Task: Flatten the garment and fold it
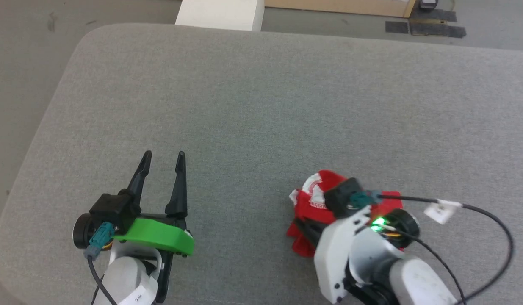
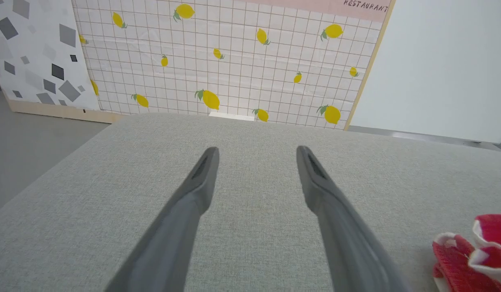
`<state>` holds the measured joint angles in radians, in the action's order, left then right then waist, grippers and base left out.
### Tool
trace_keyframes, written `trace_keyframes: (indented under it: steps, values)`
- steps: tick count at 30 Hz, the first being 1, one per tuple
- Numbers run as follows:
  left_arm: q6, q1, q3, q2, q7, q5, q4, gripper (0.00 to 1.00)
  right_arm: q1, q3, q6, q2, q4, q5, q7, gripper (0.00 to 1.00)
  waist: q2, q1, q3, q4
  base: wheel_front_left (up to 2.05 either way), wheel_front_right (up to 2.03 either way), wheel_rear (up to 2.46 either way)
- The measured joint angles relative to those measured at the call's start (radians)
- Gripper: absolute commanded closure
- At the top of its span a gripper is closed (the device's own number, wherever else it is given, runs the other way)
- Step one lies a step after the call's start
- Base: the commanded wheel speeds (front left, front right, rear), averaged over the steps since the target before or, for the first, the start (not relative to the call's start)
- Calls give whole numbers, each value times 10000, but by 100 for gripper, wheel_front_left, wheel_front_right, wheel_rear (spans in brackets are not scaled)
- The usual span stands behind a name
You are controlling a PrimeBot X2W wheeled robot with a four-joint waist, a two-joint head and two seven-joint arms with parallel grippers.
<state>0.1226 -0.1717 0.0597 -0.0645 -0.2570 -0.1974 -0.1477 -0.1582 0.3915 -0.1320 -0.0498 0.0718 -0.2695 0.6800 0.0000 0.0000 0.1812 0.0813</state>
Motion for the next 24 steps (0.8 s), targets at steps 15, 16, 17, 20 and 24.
trace_keyframes:
  steps: [15,16,17,20,24]
  values:
    - [8,-69,-63,46,-2,88,-59,0,-622,-639,0,13,963,-2236,-4169,0,0,0,-64,-17,0,0,0]
    - [8,-66,-79,48,-2,125,-54,0,-499,-1024,0,8,1139,-2190,-4573,0,0,0,-90,-69,0,0,0]
    - [10,-64,-86,56,0,165,-40,0,-320,-1429,0,13,1223,-2136,-4959,0,0,0,-115,-123,0,0,0]
    - [10,-40,-142,61,0,232,38,0,880,-3465,2,-21,656,-1083,-5937,0,1,0,-199,-409,0,0,0]
    - [10,-36,-173,71,-2,236,119,0,1704,-4169,2,-13,-265,-704,-6009,0,0,0,-230,-590,0,0,0]
